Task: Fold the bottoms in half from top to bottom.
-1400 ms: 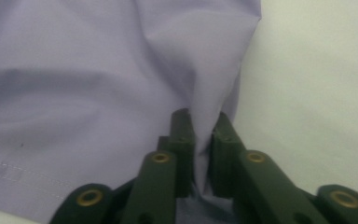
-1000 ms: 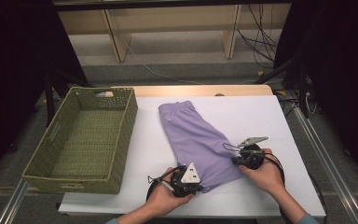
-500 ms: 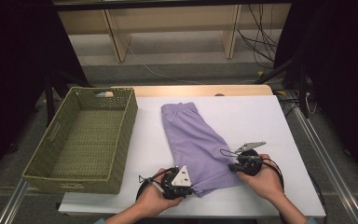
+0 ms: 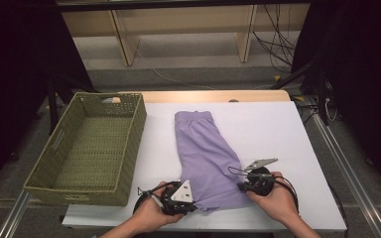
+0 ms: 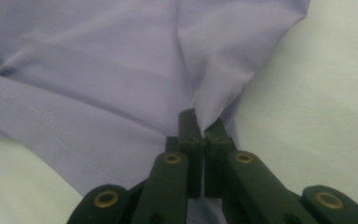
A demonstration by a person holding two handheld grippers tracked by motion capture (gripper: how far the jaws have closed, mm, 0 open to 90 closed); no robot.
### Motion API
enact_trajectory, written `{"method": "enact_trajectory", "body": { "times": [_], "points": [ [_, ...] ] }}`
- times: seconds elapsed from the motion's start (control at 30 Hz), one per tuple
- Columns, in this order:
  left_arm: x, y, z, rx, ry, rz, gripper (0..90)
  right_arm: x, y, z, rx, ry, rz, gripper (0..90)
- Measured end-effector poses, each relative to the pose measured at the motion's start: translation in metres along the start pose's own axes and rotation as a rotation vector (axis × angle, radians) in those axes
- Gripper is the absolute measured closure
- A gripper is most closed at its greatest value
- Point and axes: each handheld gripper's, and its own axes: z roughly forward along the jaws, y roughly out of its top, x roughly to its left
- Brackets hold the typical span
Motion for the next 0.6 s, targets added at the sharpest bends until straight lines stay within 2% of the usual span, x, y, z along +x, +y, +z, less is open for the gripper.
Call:
{"method": "enact_trajectory", "body": {
  "times": [0.13,0.27,0.47,0.6],
  "points": [
    [-0.002,-0.005,-0.005,0.004,0.0,0.001,85.4,0.008,-0.002,0.0,0.01,0.009,-0.014,89.4],
    [-0.006,-0.009,-0.01,0.005,-0.002,0.008,85.5,0.014,-0.003,-0.001,0.013,0.026,-0.008,89.4],
    [-0.01,-0.017,-0.018,0.005,-0.009,0.002,85.4,0.028,-0.007,-0.003,0.024,0.042,-0.051,89.4],
    [-0.012,-0.02,-0.024,-0.004,-0.005,-0.001,85.1,0.033,-0.009,-0.004,0.028,0.059,-0.059,89.4]
  ]
}}
